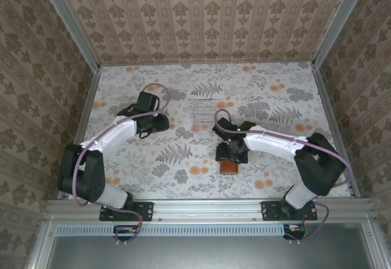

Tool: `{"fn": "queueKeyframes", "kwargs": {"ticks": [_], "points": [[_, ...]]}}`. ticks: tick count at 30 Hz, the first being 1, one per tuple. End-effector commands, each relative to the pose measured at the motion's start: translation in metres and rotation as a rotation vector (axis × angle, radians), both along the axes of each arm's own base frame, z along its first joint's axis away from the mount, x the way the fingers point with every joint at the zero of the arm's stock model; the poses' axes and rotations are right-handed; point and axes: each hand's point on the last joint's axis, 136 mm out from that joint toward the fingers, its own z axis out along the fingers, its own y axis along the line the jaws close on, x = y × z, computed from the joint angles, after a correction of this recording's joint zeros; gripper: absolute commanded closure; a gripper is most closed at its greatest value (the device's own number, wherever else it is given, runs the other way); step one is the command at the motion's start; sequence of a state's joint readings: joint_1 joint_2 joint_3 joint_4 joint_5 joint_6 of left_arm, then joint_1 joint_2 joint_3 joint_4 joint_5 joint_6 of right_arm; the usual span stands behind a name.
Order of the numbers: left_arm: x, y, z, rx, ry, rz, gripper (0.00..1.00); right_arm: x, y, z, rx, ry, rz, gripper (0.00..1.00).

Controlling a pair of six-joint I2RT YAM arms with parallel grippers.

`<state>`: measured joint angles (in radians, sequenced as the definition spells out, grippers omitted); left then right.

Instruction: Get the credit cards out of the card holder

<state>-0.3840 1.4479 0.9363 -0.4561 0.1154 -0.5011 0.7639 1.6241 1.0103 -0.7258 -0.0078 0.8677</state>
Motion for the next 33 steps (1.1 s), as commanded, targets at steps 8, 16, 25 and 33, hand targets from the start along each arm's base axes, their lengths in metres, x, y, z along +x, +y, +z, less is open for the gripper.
{"fn": "queueKeyframes", "kwargs": {"ticks": [8, 16, 25, 33], "points": [[-0.022, 0.003, 0.001, -0.041, 0.007, -0.031, 0.63, 0.043, 0.064, -0.004, -0.019, -0.017, 0.044, 0.26], [-0.028, 0.0, -0.002, -0.052, 0.023, -0.044, 0.63, 0.063, 0.073, -0.014, -0.054, -0.039, 0.055, 0.25], [-0.032, -0.01, -0.003, -0.06, 0.042, -0.062, 0.62, 0.067, 0.074, -0.008, 0.01, -0.051, 0.045, 0.14], [-0.041, -0.044, -0.002, -0.019, 0.065, -0.123, 0.62, 0.064, 0.064, 0.016, 0.199, -0.087, -0.008, 0.14]]}}
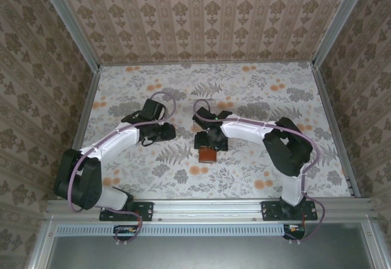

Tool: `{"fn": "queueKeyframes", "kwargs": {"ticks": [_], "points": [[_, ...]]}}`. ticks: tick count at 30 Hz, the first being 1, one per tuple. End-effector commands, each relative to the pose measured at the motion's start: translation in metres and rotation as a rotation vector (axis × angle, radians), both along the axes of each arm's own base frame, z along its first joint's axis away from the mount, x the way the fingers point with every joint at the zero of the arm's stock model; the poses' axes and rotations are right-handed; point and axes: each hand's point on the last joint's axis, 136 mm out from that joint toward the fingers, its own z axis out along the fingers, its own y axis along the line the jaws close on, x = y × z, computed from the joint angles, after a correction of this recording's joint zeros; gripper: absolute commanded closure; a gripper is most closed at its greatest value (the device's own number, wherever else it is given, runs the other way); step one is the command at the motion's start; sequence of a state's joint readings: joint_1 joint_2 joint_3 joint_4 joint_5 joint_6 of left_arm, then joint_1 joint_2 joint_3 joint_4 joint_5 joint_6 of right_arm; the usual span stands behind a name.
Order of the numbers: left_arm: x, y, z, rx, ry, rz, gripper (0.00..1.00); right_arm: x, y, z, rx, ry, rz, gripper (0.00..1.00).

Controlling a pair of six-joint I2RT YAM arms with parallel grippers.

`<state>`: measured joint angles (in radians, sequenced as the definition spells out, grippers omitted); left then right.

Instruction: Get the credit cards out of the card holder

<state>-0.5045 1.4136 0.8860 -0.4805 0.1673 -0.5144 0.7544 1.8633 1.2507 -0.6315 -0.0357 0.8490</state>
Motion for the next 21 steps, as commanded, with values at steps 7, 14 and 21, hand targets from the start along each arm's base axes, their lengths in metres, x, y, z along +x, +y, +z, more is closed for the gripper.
{"fn": "queueKeyframes", "kwargs": {"ticks": [7, 14, 21], "points": [[-0.008, -0.046, 0.007, 0.032, 0.012, -0.014, 0.63, 0.0, -0.029, 0.029, 0.227, -0.037, -0.083, 0.15], [-0.025, -0.098, -0.002, 0.104, 0.058, -0.074, 0.63, -0.002, -0.075, 0.028, 0.249, -0.054, -0.14, 0.18], [-0.042, -0.138, -0.023, 0.176, 0.128, -0.107, 0.65, -0.01, -0.095, 0.024, 0.27, -0.063, -0.162, 0.19]]}}
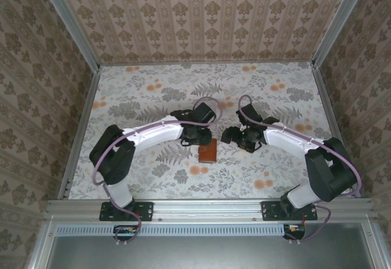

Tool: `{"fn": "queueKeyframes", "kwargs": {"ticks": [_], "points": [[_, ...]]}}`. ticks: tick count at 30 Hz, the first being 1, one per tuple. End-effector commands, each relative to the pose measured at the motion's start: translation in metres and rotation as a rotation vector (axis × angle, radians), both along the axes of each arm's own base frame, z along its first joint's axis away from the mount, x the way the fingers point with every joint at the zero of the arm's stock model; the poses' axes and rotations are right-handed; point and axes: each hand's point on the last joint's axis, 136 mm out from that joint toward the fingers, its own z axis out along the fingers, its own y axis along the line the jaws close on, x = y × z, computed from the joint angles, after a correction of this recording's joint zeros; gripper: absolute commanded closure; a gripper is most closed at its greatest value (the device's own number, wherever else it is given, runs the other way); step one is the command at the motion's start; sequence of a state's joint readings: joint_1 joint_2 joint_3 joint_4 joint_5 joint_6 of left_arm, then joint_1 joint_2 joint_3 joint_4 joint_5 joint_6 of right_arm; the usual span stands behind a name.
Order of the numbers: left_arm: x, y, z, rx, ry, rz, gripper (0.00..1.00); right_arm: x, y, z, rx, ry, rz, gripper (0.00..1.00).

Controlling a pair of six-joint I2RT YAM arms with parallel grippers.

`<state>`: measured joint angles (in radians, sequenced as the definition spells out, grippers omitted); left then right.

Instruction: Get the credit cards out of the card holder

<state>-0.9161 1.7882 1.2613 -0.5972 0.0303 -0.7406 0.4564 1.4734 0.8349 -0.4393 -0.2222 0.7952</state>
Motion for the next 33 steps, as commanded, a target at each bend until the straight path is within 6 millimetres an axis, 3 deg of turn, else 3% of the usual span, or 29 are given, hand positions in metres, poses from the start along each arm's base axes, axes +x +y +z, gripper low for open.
{"fn": "queueKeyframes", "kwargs": {"ticks": [1, 9, 19, 33], "points": [[-0.01, 0.0, -0.01, 0.08, 0.046, 0.044, 0.65, -0.004, -0.001, 0.002, 0.04, -0.017, 0.024, 0.19], [-0.015, -0.001, -0.021, 0.149, 0.067, 0.059, 0.64, -0.006, -0.009, -0.002, 0.053, -0.01, 0.023, 0.2], [-0.02, 0.007, -0.009, 0.171, 0.051, 0.064, 0.62, -0.007, -0.011, -0.005, 0.056, -0.005, 0.014, 0.21], [-0.029, 0.004, -0.04, 0.146, 0.131, 0.067, 0.63, -0.009, -0.012, -0.006, 0.053, -0.001, 0.014, 0.22]]}}
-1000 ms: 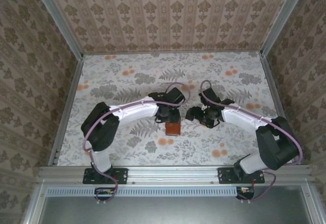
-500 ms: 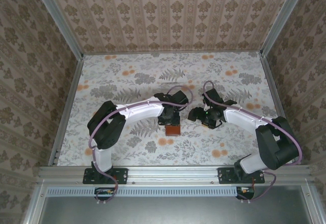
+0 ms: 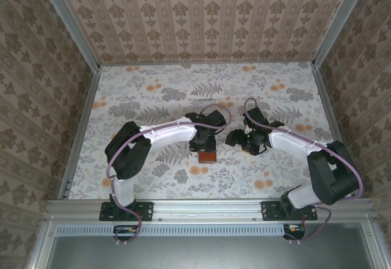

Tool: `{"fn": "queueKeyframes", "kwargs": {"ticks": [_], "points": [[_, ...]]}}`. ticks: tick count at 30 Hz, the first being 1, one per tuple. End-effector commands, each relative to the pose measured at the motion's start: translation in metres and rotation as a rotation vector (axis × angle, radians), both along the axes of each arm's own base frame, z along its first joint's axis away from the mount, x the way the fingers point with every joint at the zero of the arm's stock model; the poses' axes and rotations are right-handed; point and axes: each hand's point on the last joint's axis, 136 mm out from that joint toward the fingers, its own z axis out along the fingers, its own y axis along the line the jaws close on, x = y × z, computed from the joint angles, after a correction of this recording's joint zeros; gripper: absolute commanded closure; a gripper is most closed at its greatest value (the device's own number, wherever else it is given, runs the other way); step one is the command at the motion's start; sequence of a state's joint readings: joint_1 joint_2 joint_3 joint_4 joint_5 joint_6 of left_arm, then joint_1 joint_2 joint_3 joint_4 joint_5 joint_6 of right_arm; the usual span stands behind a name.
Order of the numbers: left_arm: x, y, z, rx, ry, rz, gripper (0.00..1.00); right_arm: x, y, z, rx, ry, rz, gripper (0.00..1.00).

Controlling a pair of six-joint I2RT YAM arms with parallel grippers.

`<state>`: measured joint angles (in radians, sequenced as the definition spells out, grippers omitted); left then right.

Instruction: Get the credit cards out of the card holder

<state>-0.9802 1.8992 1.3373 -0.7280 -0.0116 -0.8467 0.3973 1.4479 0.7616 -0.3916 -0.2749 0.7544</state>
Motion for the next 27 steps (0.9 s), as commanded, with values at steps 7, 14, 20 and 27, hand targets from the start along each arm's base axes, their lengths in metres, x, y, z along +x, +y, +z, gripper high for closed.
{"fn": "queueKeyframes", "kwargs": {"ticks": [7, 14, 20, 27], "points": [[-0.006, 0.006, -0.016, -0.01, 0.049, 0.018, 0.76, -0.004, 0.003, 0.003, 0.033, 0.002, 0.016, 0.25], [0.001, 0.0, -0.006, -0.072, 0.011, -0.016, 0.85, -0.001, 0.023, 0.007, 0.134, 0.008, 0.057, 0.26], [0.005, -0.018, 0.014, -0.201, -0.028, -0.059, 0.89, 0.0, 0.039, 0.007, 0.189, 0.026, 0.106, 0.29], [0.006, -0.023, 0.029, -0.273, -0.044, -0.074, 0.91, 0.003, 0.051, 0.003, 0.18, 0.043, 0.138, 0.3]]}}
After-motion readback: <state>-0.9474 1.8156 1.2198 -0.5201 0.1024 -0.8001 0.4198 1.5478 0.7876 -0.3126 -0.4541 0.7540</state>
